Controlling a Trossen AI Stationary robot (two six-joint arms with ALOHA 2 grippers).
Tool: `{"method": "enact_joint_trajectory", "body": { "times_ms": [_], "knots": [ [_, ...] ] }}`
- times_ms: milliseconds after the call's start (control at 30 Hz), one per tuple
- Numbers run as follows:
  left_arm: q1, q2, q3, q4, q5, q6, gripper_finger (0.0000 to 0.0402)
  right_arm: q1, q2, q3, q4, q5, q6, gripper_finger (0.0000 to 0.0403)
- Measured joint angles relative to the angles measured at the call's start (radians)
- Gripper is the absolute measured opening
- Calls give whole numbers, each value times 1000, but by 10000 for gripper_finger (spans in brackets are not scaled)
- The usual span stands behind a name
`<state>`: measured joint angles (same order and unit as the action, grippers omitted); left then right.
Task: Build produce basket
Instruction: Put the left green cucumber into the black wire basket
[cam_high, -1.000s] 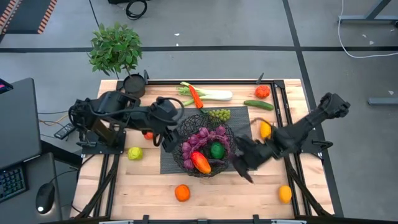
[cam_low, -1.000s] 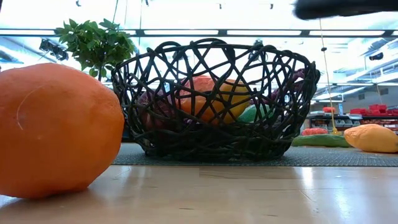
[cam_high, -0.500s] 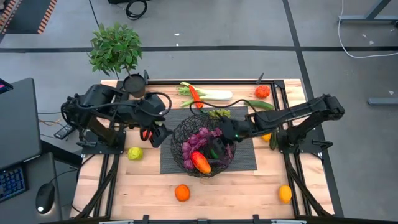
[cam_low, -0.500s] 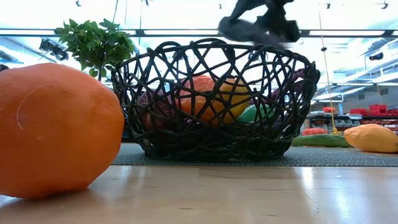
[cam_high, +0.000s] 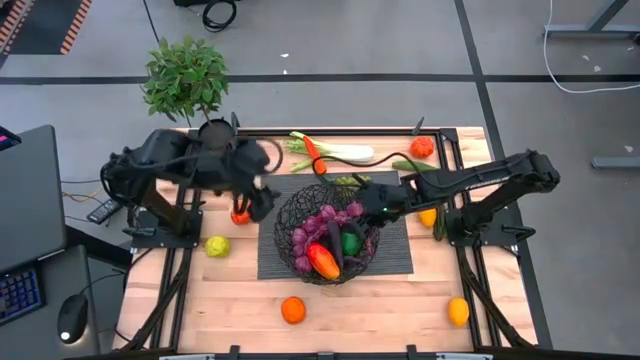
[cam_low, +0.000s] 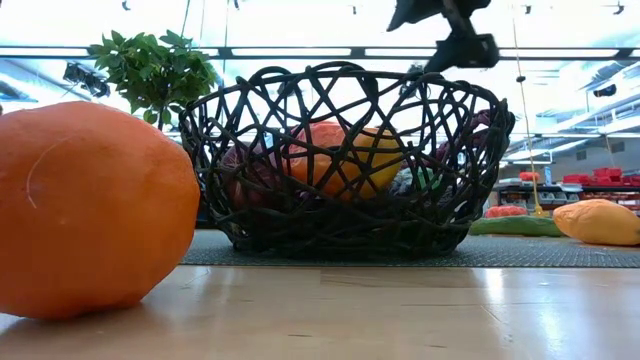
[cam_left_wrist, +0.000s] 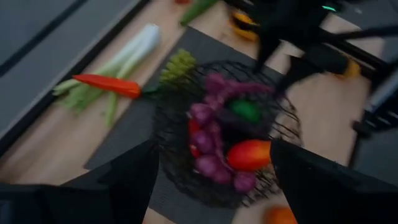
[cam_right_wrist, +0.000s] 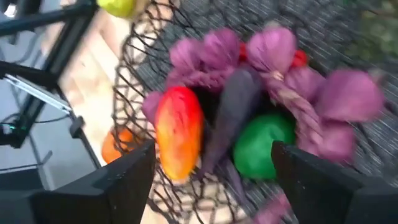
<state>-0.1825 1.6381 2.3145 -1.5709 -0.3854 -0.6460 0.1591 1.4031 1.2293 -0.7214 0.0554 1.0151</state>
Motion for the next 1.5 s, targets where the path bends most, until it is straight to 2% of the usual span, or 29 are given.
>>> {"method": "enact_joint_trajectory", "body": {
  "times_ms": [267, 333, 400, 567, 700, 833, 967, 1167, 1400, 1500],
  "knots": [
    [236, -33, -3, 1, 44, 16, 309, 51, -32, 0, -140, 18, 26, 313],
    [280, -35, -48, 1, 53, 31, 309, 69, -35, 0, -148, 36, 40, 312],
    [313, -50, -141, 6, 72, 42, 309, 89, -40, 0, -161, 49, 53, 311],
    [373, -114, -493, 0, 104, 80, 309, 131, -50, 0, -191, 73, 73, 311],
    [472, -167, -752, 44, 191, 71, 309, 157, -58, 0, -227, 91, 89, 311],
    [579, -217, -950, 174, 306, -29, 309, 170, -58, 0, -230, 109, 85, 311],
    [654, -242, -1063, 286, 342, -170, 309, 170, -57, 0, -231, 110, 74, 311],
    [732, -248, -1129, 311, 342, -377, 311, 206, -57, 0, -236, 128, 57, 311],
    [777, -247, -1169, 498, 335, -550, 311, 254, -57, 0, -272, 186, 57, 311],
    [810, -244, -1223, 565, 330, -600, 311, 254, -57, 0, -307, 212, 48, 311]
  ]
}}
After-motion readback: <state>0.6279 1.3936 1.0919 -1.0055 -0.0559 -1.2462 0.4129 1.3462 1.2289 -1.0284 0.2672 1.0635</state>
